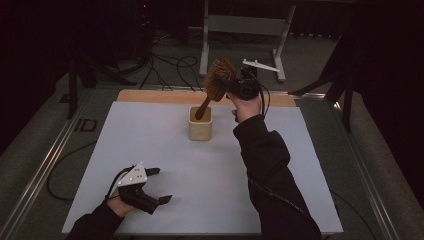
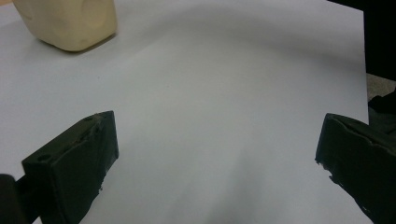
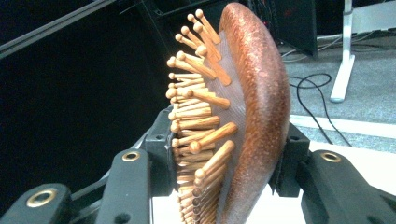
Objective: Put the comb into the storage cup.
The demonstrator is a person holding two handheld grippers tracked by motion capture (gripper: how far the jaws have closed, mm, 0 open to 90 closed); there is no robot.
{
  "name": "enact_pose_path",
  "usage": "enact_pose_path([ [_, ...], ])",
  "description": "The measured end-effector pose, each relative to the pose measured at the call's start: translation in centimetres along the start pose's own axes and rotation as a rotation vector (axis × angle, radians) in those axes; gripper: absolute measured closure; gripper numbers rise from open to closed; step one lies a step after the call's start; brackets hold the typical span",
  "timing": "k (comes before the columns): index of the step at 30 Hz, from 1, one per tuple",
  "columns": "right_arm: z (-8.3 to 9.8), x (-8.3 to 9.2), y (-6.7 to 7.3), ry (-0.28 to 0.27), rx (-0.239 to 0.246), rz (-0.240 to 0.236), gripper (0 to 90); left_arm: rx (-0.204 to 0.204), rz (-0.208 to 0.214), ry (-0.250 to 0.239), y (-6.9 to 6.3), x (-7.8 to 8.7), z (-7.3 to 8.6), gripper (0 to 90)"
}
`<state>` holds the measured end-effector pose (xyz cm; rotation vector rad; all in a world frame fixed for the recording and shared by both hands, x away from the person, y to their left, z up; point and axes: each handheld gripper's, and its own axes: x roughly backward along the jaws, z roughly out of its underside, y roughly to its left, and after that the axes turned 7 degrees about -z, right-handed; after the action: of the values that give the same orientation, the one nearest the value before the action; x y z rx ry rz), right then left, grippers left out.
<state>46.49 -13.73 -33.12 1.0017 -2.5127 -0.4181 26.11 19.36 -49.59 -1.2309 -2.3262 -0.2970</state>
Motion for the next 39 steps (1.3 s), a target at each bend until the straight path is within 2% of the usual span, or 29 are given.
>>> enact_pose_path([
  [11,2.0,-1.7,-0.7,0.051,-0.027,0.004,52.4,0.007,0.000,-0.003,0.0,0.0,0.0,0.1],
  [24,3.7,-2.8,-1.4,0.072,-0.059,-0.001,52.3,0.005,0.008,-0.003,0.0,0.0,0.0,0.1],
  [39,4.9,-3.6,-1.9,0.106,-0.082,-0.002,51.5,0.007,0.013,-0.003,0.1,0.0,0.1,0.1],
])
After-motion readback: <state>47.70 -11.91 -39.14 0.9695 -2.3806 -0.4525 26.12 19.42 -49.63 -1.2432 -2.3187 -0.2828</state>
